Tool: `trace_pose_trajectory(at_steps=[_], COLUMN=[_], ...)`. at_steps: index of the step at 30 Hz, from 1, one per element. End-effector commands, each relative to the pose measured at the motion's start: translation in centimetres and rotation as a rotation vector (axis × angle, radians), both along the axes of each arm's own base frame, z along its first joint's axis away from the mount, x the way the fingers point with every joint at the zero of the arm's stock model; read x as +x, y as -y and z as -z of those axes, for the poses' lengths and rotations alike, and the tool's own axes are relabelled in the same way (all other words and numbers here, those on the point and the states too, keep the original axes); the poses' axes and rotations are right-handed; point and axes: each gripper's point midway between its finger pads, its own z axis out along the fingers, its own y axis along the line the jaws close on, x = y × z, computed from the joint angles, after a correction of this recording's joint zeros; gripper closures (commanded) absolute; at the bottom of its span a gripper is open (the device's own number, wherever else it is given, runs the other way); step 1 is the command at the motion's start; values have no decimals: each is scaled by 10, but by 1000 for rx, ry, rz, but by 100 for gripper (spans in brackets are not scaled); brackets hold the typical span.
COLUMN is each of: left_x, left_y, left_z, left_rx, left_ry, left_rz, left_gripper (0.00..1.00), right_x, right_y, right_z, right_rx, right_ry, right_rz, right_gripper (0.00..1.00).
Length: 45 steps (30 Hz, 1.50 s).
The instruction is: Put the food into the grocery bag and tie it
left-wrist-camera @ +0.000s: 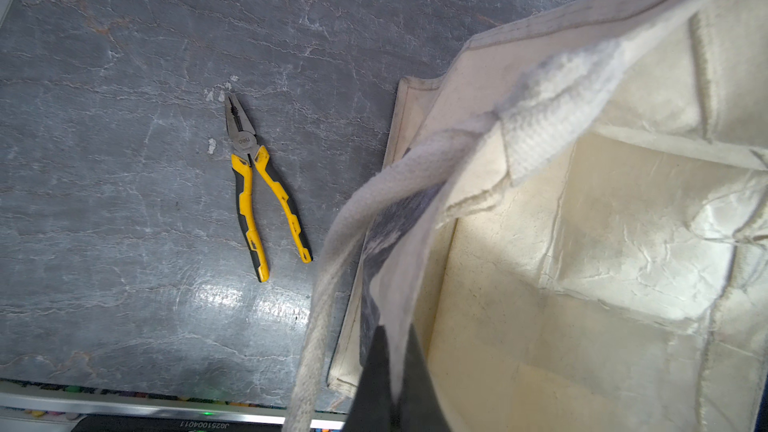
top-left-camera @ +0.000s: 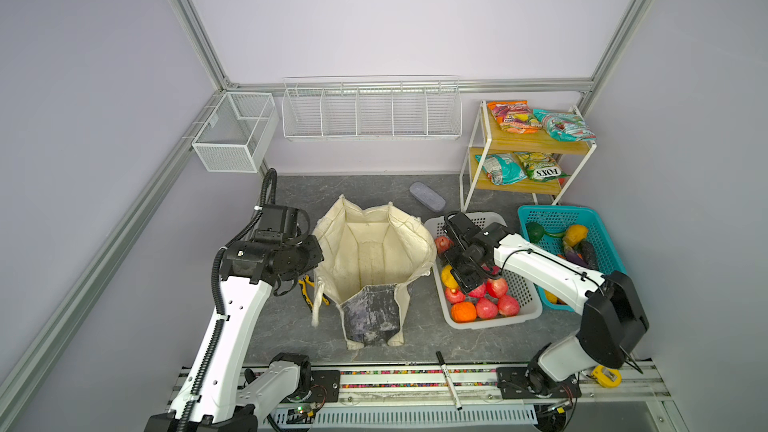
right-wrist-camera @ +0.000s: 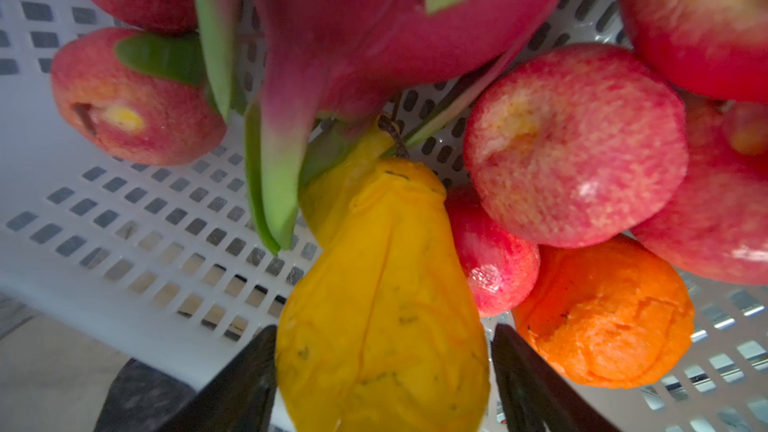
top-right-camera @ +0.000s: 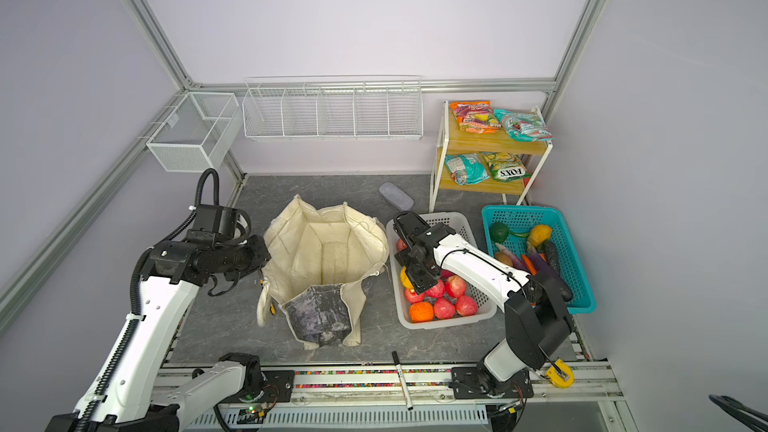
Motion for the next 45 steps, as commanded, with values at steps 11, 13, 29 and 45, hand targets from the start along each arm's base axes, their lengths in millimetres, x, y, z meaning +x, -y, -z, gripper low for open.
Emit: trace_pose_trajectory(at_steps=[11,13,29,45], left_x=[-7,-7,2,5], left_y=[-3,-3,2,2], left_z=[2,2,-5,-10], left_rx=[23,22,9,12], left_ry=[-6,-6,-1,15], left_rz=[7,9,20,15], left_gripper=[100,100,100,100], right_x=[-12,-8,24,-13], right_y=[10,11,-80,-224], right_z=[1,-12,-249,-175], right_rx=[-17,-13,8,-36], right_ry=[-46,-13,720,708], right_rz=[65,51,-946,-1651], right_gripper=[35,36,43,46])
